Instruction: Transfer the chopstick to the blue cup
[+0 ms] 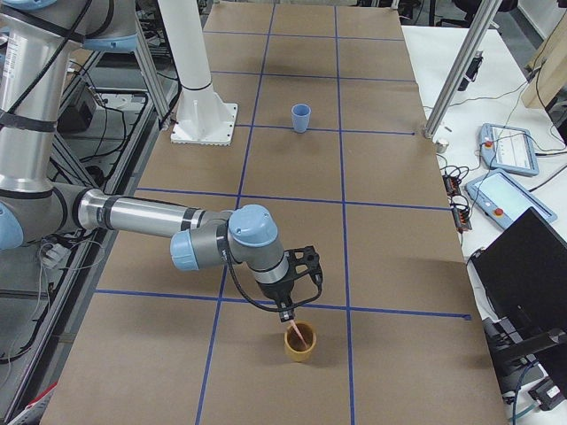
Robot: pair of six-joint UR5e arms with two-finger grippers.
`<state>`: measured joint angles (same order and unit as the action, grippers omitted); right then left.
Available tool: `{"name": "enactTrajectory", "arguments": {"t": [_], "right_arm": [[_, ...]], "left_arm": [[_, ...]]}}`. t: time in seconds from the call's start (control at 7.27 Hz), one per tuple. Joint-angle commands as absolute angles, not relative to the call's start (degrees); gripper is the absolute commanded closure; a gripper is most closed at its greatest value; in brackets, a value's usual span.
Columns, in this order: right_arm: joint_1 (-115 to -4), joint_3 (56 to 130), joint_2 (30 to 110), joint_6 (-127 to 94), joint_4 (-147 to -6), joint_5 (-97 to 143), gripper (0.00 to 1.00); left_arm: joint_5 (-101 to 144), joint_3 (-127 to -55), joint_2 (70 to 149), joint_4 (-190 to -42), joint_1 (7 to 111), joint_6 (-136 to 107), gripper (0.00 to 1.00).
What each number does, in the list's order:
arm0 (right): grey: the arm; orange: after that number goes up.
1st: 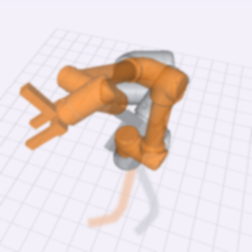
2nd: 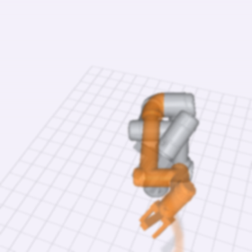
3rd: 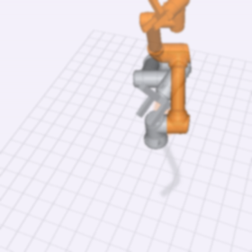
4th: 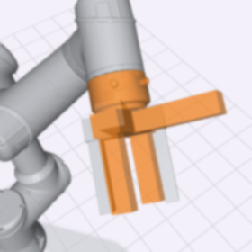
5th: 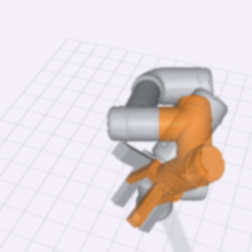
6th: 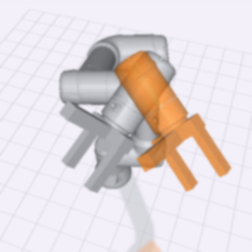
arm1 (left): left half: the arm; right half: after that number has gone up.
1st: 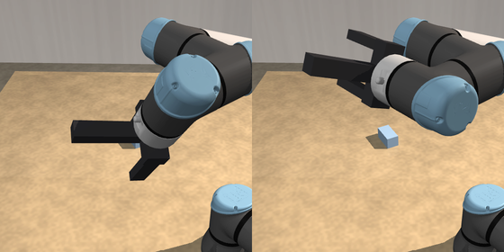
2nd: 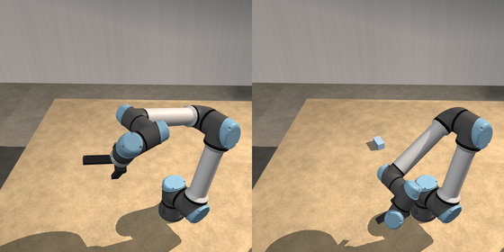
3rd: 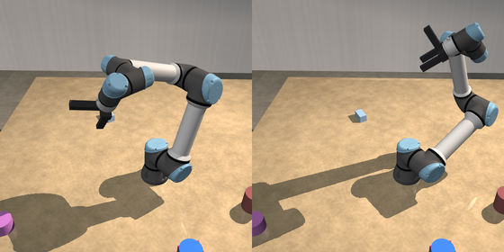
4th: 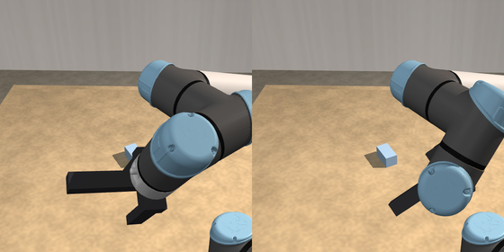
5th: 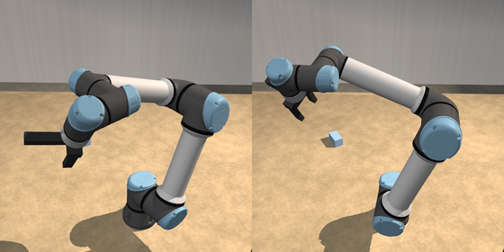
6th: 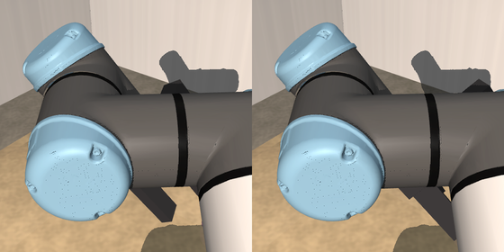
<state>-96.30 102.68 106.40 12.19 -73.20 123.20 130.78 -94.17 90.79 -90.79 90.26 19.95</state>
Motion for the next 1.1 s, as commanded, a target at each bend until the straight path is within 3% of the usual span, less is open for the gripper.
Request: {"name": "enactTrajectory", "arguments": {"t": [0.0, 0.41, 0.96], "right_arm": [[-100.97, 104.49, 102.76, 16.60, -81.35, 123.31, 1.00], [-104.48, 110.11, 97.76, 18.36, -93.83, 123.31, 1.00], [-105.91, 111.45, 90.80, 18.99, -103.80, 129.87, 1.00]], "left_arm": [[130.78, -94.13, 90.79, -90.70, 90.26, 19.95, 0.02], [130.78, -94.31, 90.18, -90.79, 90.26, 19.95, 0.02], [134.00, -94.05, 89.91, -87.47, 90.87, 19.25, 0.02]]}}
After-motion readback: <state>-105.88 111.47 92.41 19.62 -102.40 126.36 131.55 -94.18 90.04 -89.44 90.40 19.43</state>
